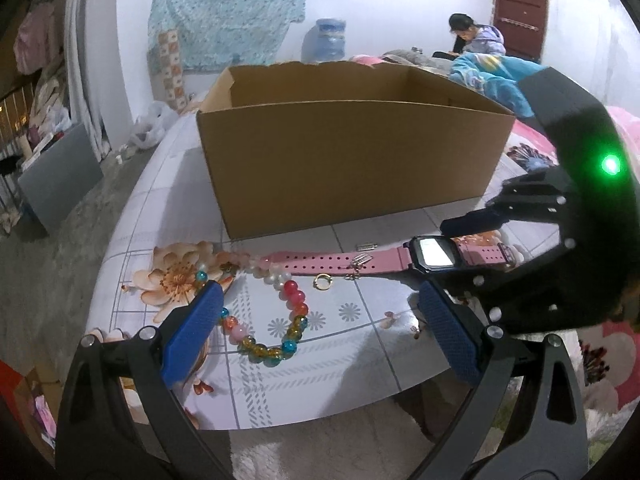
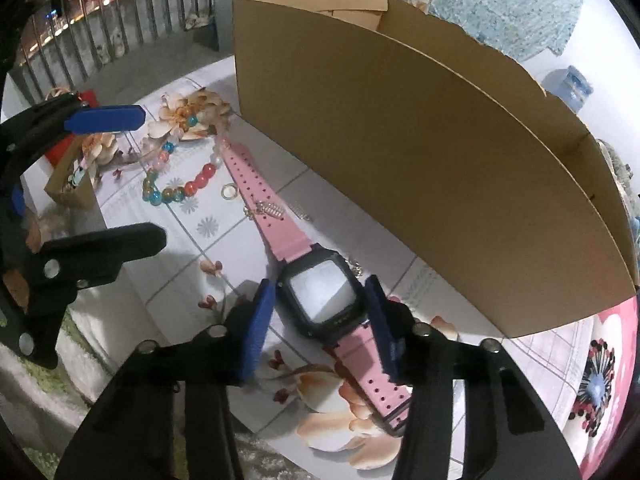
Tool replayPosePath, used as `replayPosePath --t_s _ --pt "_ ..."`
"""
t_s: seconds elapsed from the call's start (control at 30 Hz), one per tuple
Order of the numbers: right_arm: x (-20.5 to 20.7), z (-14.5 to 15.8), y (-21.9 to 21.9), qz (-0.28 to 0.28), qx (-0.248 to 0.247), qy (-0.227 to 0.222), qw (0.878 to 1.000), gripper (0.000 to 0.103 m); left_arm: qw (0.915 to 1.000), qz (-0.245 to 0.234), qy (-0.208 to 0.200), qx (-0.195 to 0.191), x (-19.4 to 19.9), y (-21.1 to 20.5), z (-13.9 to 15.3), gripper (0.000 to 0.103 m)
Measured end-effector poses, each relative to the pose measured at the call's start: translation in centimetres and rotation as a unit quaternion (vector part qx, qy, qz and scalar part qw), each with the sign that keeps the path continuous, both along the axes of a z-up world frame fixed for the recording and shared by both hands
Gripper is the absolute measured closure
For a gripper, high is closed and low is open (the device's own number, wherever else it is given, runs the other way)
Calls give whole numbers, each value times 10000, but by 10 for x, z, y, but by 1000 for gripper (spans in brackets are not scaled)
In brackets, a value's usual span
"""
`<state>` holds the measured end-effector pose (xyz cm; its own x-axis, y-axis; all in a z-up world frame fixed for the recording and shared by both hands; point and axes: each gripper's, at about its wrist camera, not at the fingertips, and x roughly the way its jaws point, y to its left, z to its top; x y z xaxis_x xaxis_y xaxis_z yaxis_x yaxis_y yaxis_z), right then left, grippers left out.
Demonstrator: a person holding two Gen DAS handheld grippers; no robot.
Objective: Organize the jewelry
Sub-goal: 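Move the right gripper to the pink-strapped watch and close on its face, then lift the watch with the right gripper while the left gripper approaches it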
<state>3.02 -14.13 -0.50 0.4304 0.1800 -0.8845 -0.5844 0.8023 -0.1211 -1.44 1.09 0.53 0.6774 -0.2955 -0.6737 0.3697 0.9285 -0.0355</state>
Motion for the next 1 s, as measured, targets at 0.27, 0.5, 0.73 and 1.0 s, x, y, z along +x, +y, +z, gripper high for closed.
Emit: replayPosePath --t_s 0.27,0.5,0.73,1.0 --pt "16 11 -19 3 329 539 9980 86 9988 -377 -72 304 -6 -17 -4 24" --pt "13 21 -21 278 204 211 9992 49 9984 -486 12 277 -10 -21 -10 25" --pt "22 4 -10 614 -176 374 9973 49 9981 -486 143 362 -2 -24 -15 44" --pt "35 8 -20 694 43 919 9933 55 9970 -621 63 467 3 -30 -16 47"
